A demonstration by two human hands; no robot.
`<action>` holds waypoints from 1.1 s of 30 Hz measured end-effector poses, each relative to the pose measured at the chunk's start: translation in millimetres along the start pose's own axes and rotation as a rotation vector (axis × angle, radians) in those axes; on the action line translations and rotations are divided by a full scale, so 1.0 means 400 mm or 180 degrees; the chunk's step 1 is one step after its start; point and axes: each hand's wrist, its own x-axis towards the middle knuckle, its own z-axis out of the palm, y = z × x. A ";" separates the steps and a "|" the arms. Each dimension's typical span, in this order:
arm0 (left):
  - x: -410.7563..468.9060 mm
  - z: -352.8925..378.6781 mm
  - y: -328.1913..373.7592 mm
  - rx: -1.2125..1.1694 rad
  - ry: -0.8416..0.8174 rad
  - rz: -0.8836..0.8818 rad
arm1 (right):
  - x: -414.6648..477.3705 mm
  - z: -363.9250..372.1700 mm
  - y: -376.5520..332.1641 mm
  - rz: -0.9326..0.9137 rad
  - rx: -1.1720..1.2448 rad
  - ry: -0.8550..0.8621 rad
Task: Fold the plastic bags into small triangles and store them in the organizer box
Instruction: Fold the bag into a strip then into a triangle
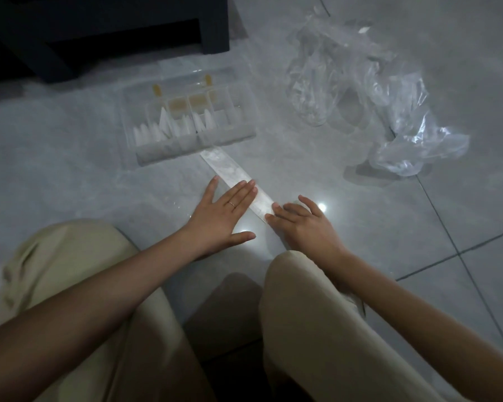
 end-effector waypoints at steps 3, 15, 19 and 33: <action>0.002 -0.003 0.002 -0.0074 -0.0098 -0.0045 | 0.019 0.002 0.046 -0.0377 -0.0205 0.0338; 0.007 -0.014 -0.005 -0.0309 -0.0349 -0.0068 | 0.087 0.021 0.107 -0.1401 -0.0696 0.0651; 0.006 -0.012 -0.013 -0.0442 -0.0351 -0.0008 | 0.098 0.019 0.110 -0.1373 -0.0355 0.0685; 0.030 0.006 0.079 -0.3082 0.0831 -0.0834 | 0.102 -0.084 0.064 0.1765 0.3309 -0.0716</action>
